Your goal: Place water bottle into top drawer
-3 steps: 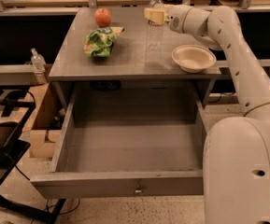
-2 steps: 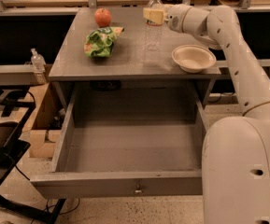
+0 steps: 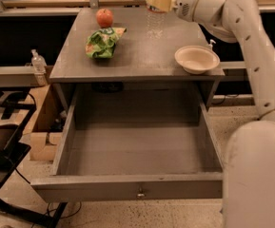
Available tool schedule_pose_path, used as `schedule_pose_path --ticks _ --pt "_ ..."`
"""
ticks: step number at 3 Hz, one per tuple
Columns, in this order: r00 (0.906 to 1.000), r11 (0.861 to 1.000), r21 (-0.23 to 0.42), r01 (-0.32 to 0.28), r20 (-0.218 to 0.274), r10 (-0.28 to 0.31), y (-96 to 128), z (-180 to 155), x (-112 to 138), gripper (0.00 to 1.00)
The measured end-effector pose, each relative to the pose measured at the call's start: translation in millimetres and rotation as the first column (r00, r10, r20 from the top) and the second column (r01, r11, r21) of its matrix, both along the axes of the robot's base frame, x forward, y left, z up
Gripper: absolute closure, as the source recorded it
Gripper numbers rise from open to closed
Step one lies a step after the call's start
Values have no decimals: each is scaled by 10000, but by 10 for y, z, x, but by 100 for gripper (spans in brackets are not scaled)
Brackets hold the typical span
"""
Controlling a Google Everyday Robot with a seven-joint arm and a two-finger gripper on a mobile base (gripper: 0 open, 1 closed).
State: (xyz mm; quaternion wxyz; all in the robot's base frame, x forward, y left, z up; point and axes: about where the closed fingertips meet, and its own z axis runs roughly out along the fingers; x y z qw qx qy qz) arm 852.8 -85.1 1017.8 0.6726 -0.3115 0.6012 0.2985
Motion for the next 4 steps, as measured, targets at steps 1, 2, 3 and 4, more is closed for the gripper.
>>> schedule_pose_path --ticks 1,2,3,4 --pt "9977 9991 -119 -414 526 420 9 235 -500 100" --pt "9926 9998 -127 -163 1203 177 -114 638 -1113 100" --pt "9881 9999 13 152 1528 -152 -192 727 -1666 100" --pt "9918 9968 -538 597 1163 -531 -316 384 -2103 100"
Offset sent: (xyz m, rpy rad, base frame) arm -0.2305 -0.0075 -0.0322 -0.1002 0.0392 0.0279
